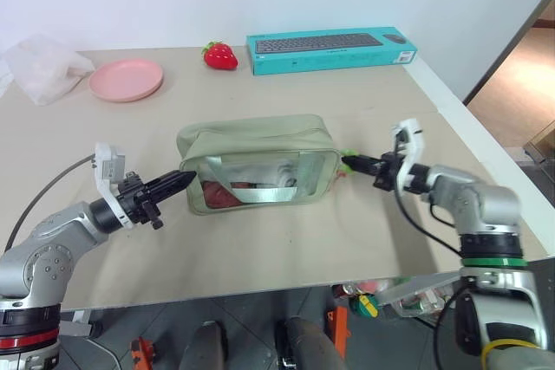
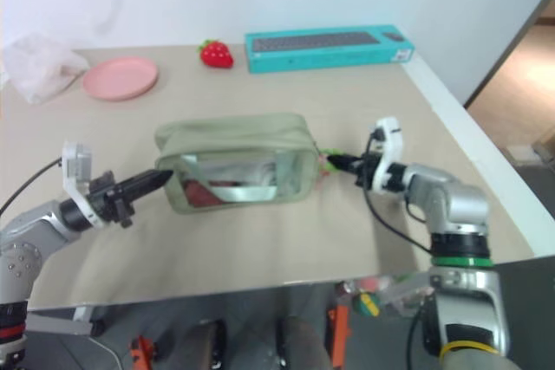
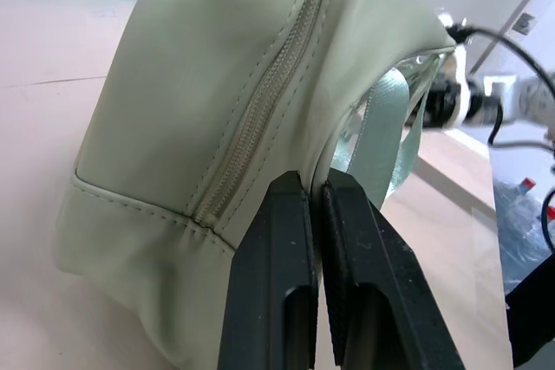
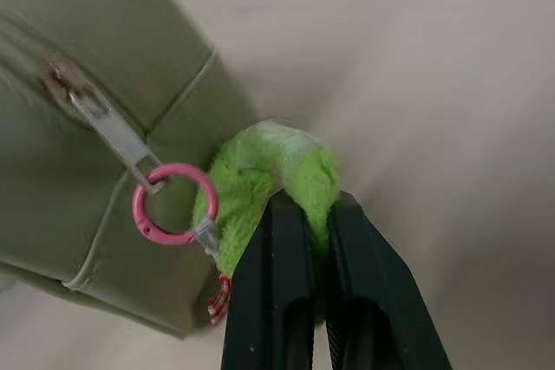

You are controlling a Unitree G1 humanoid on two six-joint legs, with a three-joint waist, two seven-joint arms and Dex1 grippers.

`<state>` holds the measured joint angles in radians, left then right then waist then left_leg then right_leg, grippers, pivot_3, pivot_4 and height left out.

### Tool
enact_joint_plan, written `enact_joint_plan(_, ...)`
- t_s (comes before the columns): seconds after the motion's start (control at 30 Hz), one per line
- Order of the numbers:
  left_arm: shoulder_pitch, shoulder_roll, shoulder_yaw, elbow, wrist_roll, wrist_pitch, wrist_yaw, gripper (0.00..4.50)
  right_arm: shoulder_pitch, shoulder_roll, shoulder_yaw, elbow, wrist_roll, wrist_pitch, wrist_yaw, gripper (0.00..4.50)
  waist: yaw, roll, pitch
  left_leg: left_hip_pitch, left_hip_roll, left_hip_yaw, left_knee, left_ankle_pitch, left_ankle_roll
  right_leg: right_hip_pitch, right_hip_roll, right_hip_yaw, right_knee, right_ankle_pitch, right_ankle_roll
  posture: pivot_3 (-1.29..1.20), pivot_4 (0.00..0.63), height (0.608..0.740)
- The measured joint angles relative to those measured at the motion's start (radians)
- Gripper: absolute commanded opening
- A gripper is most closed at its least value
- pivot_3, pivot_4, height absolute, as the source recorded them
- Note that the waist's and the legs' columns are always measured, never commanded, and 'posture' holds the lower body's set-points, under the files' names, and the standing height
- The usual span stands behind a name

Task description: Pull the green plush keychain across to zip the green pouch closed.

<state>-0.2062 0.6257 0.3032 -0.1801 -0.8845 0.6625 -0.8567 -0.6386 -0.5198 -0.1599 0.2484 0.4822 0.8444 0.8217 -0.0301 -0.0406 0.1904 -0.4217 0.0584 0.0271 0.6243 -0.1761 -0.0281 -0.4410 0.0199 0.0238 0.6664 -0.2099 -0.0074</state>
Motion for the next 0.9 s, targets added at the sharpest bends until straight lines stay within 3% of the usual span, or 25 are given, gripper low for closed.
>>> enact_joint_plan(0.2, -0.005, 0.000, 0.011, 0.005, -0.018, 0.022, 0.030, 0.00, -0.003, -0.011, 0.001, -0.011, 0.003, -0.001, -0.003, 0.02, -0.003, 0.000, 0.000, 0.000, 0.000, 0.001, 0.000, 0.000, 0.000, 0.000, 0.000, 0.001, 0.000, 0.000, 0.000, 0.00, 0.150, 0.740)
enact_joint_plan(0.3, -0.007, 0.000, 0.012, 0.006, -0.019, 0.023, 0.041, 0.00, -0.005, -0.011, 0.000, -0.013, 0.006, -0.003, -0.002, 0.98, -0.004, 0.000, 0.000, 0.000, 0.000, 0.000, 0.000, 0.000, 0.000, 0.000, 0.001, 0.001, 0.000, 0.000, 0.000, 0.00, 0.150, 0.740)
enact_joint_plan(0.63, 0.001, 0.000, 0.041, 0.006, -0.105, 0.102, 0.045, 3.41, 0.016, -0.107, -0.043, -0.152, 0.104, 0.003, 0.067, 4.40, -0.003, 0.000, 0.000, -0.001, 0.001, 0.000, 0.000, 0.000, 0.000, 0.000, 0.001, 0.001, -0.001, 0.000, 0.000, 0.00, 0.150, 0.740)
enact_joint_plan(0.73, 0.008, 0.000, 0.084, -0.007, -0.114, 0.100, 0.069, 4.47, 0.043, -0.140, -0.068, -0.171, 0.135, 0.012, 0.078, 4.50, -0.004, 0.000, 0.000, -0.001, 0.001, 0.000, 0.000, 0.000, 0.000, 0.000, 0.001, 0.001, -0.001, 0.000, 0.000, 0.00, 0.150, 0.740)
enact_joint_plan(0.9, 0.069, 0.024, 0.156, -0.021, -0.123, 0.106, 0.111, 4.47, 0.056, -0.183, -0.163, -0.172, 0.208, 0.053, 0.085, 4.50, -0.005, 0.000, 0.000, 0.000, 0.001, 0.000, 0.000, 0.000, 0.000, 0.000, 0.001, 0.001, -0.001, 0.000, 0.000, 0.00, 0.150, 0.740)
